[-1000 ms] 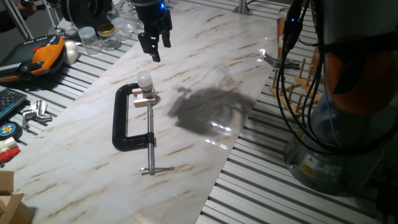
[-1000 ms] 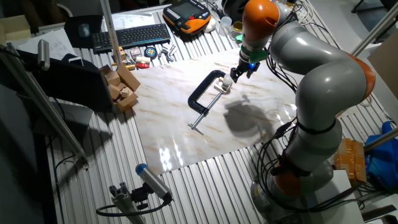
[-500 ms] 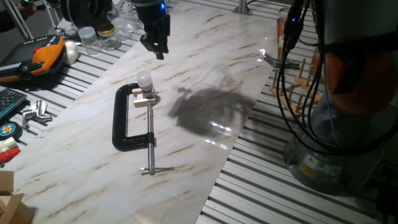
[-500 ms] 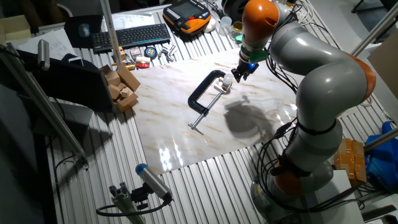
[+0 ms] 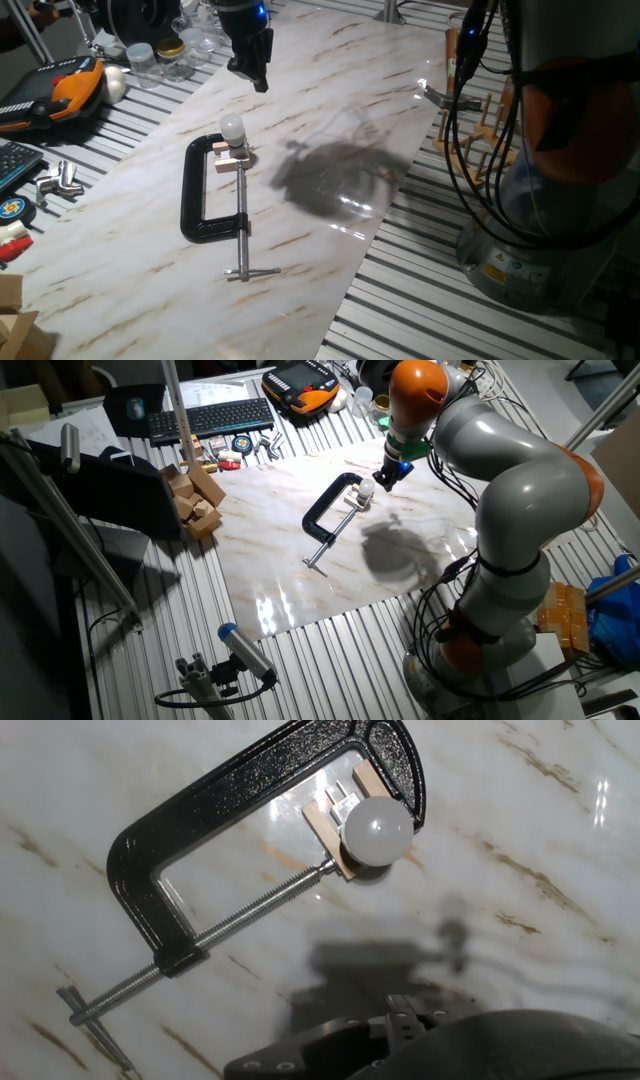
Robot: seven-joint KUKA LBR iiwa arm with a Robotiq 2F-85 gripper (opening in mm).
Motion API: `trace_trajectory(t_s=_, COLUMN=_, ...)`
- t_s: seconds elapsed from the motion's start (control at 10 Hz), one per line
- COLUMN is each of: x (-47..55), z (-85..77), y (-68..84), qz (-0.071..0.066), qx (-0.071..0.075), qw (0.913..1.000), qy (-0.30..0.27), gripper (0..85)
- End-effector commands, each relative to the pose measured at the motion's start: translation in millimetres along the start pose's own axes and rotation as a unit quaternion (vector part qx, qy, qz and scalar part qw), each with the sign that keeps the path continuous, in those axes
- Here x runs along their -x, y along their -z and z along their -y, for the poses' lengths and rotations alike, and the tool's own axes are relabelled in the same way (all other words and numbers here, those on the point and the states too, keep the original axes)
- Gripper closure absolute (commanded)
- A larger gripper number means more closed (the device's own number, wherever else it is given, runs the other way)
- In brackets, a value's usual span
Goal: Take out the light bulb by rotating it
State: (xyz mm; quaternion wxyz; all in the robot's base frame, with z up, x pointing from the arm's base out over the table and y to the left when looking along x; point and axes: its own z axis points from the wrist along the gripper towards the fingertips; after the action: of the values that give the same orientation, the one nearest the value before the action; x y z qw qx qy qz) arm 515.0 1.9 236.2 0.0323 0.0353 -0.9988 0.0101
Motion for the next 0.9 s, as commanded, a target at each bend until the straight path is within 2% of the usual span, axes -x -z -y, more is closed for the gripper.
trace_trajectory(t_s=0.0, x=0.6, z=0.1, y=-1.1, qz=0.0, qx=0.001, qw=1.0, qy=0.0, gripper=85.0)
trace_trajectory(t_s=0.3, x=8.6, z=-1.7, y=-10.4, qz=0.002, qx=0.004, qw=1.0, qy=-0.003, gripper=85.0)
trace_trajectory(t_s=0.5, x=16.7, z=-4.1, y=-22.6, qz=0.005, qx=0.006, qw=0.9999, qy=-0.007, gripper=85.0)
trace_trajectory(t_s=0.8, x=24.0, z=-6.0, y=-32.8, qz=0.003, qx=0.008, qw=0.9999, qy=-0.013, gripper=85.0)
